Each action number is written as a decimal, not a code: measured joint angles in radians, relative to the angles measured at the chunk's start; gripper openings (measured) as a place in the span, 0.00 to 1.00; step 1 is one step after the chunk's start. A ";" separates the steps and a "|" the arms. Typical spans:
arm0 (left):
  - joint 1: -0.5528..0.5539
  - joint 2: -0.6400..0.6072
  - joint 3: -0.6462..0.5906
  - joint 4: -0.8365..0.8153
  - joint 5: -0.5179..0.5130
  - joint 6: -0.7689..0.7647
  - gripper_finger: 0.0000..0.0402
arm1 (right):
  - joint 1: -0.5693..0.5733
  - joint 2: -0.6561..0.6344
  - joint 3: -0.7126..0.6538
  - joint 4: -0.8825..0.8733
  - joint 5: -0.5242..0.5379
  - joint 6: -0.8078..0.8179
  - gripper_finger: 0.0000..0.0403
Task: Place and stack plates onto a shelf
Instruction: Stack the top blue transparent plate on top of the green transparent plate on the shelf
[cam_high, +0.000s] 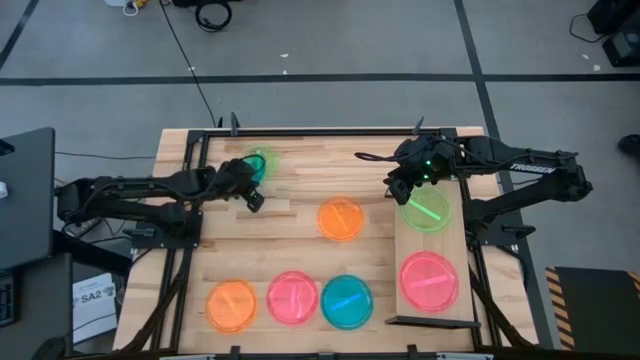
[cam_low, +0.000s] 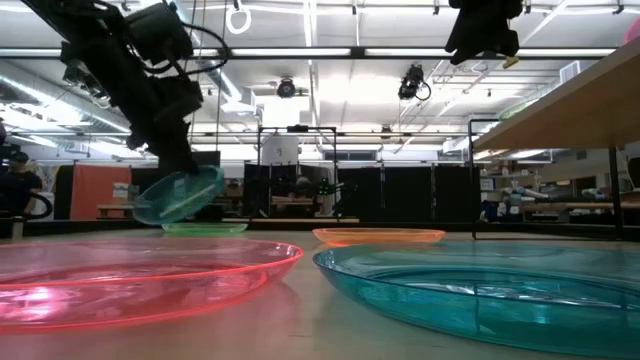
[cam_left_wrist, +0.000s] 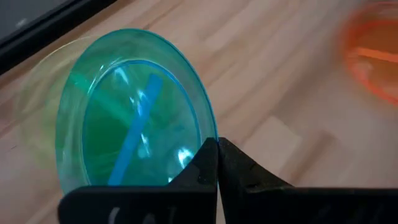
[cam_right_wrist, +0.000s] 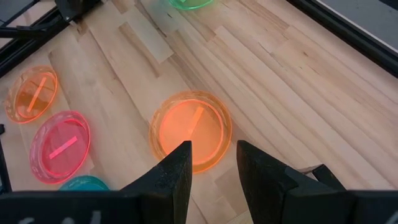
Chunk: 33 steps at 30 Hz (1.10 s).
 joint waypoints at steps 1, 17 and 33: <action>-0.021 0.000 0.000 0.016 0.000 0.006 0.00 | 0.000 0.000 0.000 0.000 0.000 0.000 0.33; -0.323 0.001 0.000 0.294 -0.074 0.451 0.01 | 0.000 0.023 0.001 0.307 0.001 0.112 0.33; -0.404 0.001 0.000 0.392 -0.286 0.794 0.01 | -0.001 0.257 0.001 0.578 0.000 0.370 0.33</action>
